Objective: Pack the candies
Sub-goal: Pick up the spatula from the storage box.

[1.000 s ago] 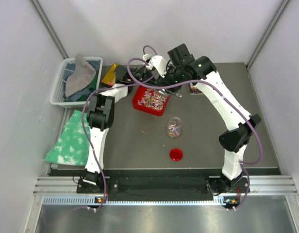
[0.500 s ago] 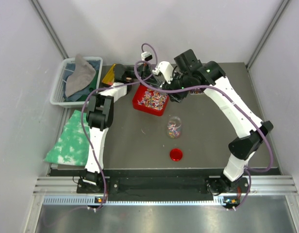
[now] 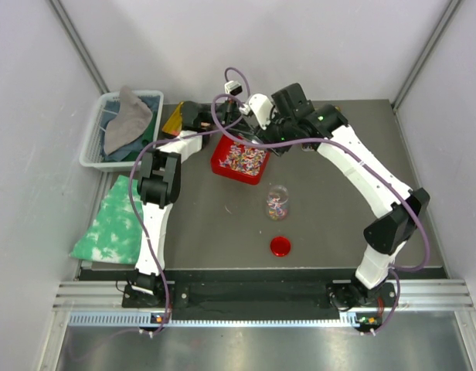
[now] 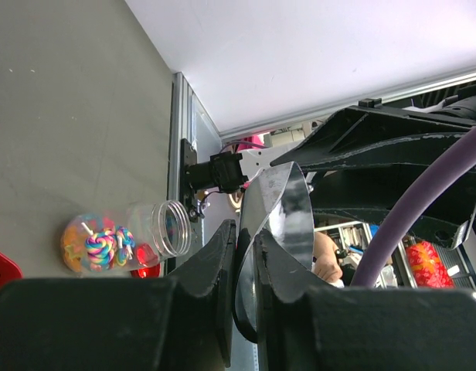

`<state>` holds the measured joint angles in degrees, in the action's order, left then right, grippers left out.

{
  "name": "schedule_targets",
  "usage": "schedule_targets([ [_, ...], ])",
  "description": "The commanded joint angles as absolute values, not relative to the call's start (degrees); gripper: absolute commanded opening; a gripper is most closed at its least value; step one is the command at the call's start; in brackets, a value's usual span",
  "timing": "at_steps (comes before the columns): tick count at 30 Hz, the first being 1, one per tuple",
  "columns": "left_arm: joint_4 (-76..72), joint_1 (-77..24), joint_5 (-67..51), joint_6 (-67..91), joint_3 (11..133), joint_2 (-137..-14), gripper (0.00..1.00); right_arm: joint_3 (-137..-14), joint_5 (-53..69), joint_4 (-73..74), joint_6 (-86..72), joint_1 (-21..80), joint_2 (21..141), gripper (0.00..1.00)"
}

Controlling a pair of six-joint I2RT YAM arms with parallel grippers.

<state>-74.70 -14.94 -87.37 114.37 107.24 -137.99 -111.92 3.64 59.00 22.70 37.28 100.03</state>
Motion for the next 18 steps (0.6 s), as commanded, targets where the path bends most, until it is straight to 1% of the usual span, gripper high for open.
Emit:
schedule_targets([
  [1,-97.4,-14.8,-95.8,119.4,108.7,-135.6,0.00,-110.7,0.2,51.3,22.2,38.8,98.6,0.33],
  [4,-97.4,-14.9,-95.8,119.4,108.5,-135.6,0.00,-109.7,-2.6,49.7,23.1,39.6,98.6,0.32],
  [7,-97.4,-14.9,-95.8,119.2,108.2,-135.6,0.00,-109.5,-4.6,48.4,23.4,40.4,98.6,0.24],
  [8,-97.3,-14.9,-95.8,119.0,108.0,-135.5,0.00,-109.7,-5.5,48.3,23.7,40.7,98.5,0.19],
  [9,-97.3,-14.9,-95.8,118.8,107.6,-135.4,0.00,-109.9,-5.8,48.1,23.8,40.8,98.5,0.06],
  [10,-97.3,-14.9,-95.8,118.7,107.3,-135.4,0.00,-110.1,-5.8,48.3,23.9,41.0,98.6,0.01],
  [18,-97.3,-14.9,-95.8,118.0,106.3,-136.1,0.00,-110.7,-7.0,50.0,24.0,42.2,98.3,0.00],
])
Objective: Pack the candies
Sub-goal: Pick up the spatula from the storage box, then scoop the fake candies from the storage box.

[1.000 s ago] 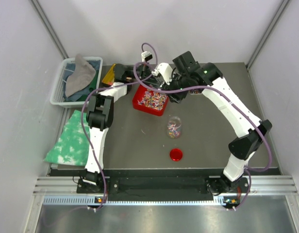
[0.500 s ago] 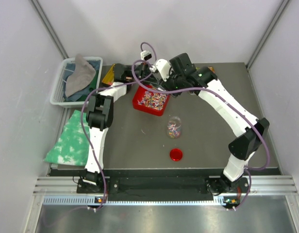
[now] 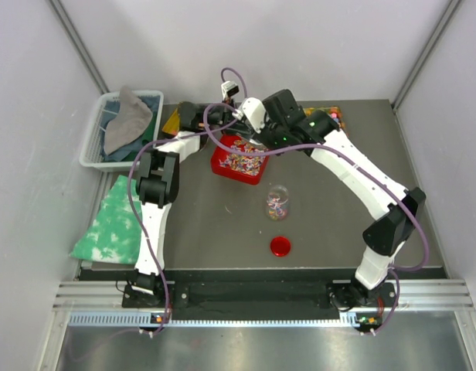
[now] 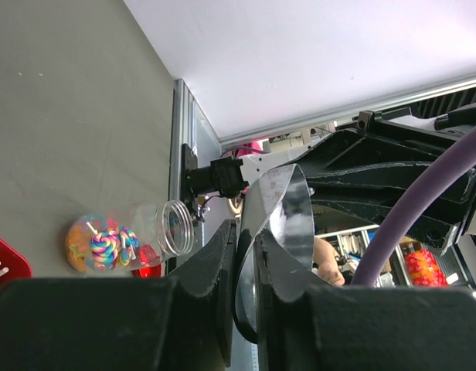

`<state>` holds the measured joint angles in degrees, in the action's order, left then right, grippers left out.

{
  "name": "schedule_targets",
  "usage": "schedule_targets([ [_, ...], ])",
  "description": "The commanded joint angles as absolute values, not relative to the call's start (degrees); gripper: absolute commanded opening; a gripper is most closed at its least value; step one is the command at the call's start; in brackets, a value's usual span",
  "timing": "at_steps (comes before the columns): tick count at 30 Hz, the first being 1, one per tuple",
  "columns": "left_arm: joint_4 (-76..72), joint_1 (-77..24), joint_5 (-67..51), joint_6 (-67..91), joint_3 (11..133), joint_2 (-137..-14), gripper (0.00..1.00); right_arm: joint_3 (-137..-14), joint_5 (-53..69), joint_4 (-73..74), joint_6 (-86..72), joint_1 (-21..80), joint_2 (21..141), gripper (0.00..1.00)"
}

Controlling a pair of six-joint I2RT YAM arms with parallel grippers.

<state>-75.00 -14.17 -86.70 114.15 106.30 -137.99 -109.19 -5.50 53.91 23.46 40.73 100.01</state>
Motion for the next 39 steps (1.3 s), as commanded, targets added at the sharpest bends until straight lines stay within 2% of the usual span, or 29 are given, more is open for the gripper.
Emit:
schedule_targets([
  [1,-97.4,-14.8,-95.9,118.0,106.3,-136.2,0.00,-110.8,-7.0,50.4,24.2,42.2,98.2,0.00],
  [3,-97.4,-14.4,-95.8,118.6,107.8,-137.0,0.15,-110.2,-7.6,50.5,24.4,42.2,97.6,0.00],
  [4,-97.4,-13.7,-95.9,118.8,108.7,-137.5,0.30,-109.8,-8.1,50.5,24.6,42.1,97.2,0.00],
  [6,-97.4,-12.9,-95.9,120.1,112.9,-139.5,0.34,-108.1,-9.0,50.0,25.2,42.1,95.8,0.00],
  [8,-97.3,-11.4,-95.9,122.4,116.7,-141.4,0.43,-106.8,-9.3,50.0,25.3,41.9,94.8,0.00],
  [10,-97.2,-10.6,-96.0,123.8,122.9,-144.6,0.45,-106.1,-9.8,49.5,25.3,42.0,93.5,0.00],
  [12,-96.9,-9.4,-96.0,123.5,125.2,-145.7,0.53,-105.6,-10.3,49.6,25.3,41.7,92.7,0.00],
  [14,-96.8,-8.4,-96.1,123.5,126.6,-146.2,0.55,-105.8,-10.4,49.4,25.2,40.7,92.0,0.00],
  [15,-96.6,-8.0,-96.0,123.4,127.9,-146.6,0.60,-105.9,-10.5,49.4,25.3,40.5,91.8,0.00],
  [16,-96.7,-7.2,-96.0,123.4,128.7,-146.7,0.61,-106.0,-10.5,49.4,25.3,40.3,91.1,0.00],
  [20,-97.3,-6.2,-95.6,123.9,132.9,-144.7,0.69,-106.5,-10.3,48.8,25.0,40.1,89.9,0.00],
  [24,-94.9,-6.2,-91.9,120.7,134.7,-137.7,0.78,-108.2,-10.2,49.2,25.2,40.1,89.7,0.00],
  [27,-85.5,-6.1,-87.6,110.8,131.4,-131.7,0.86,-108.8,-10.6,49.0,25.1,40.1,89.1,0.00],
  [30,-61.6,-5.2,-82.2,87.4,123.6,-124.2,0.95,-108.2,-10.5,48.7,25.2,40.0,87.8,0.00],
  [31,-51.4,-4.4,-80.1,66.2,121.8,-122.0,0.98,-107.8,-11.2,48.7,25.2,40.1,87.6,0.00],
  [32,-20.5,-4.0,-76.4,52.2,121.4,-118.3,0.99,-107.4,-11.4,48.7,25.3,40.0,87.3,0.00],
  [33,-6.1,-4.0,-66.5,38.0,122.6,-116.6,0.99,-106.9,-11.7,48.3,25.4,39.9,86.6,0.00],
  [34,1.5,-4.3,-62.0,23.4,123.1,-115.3,0.99,-106.0,-11.9,48.1,25.4,39.6,86.1,0.00],
  [36,3.6,-4.3,-57.5,20.5,118.4,-113.6,0.99,-105.2,-12.2,48.1,25.4,38.9,85.4,0.00],
  [39,17.3,-4.9,-45.8,10.3,118.7,-116.3,0.99,-104.3,-13.0,48.4,25.9,38.3,84.2,0.00],
])
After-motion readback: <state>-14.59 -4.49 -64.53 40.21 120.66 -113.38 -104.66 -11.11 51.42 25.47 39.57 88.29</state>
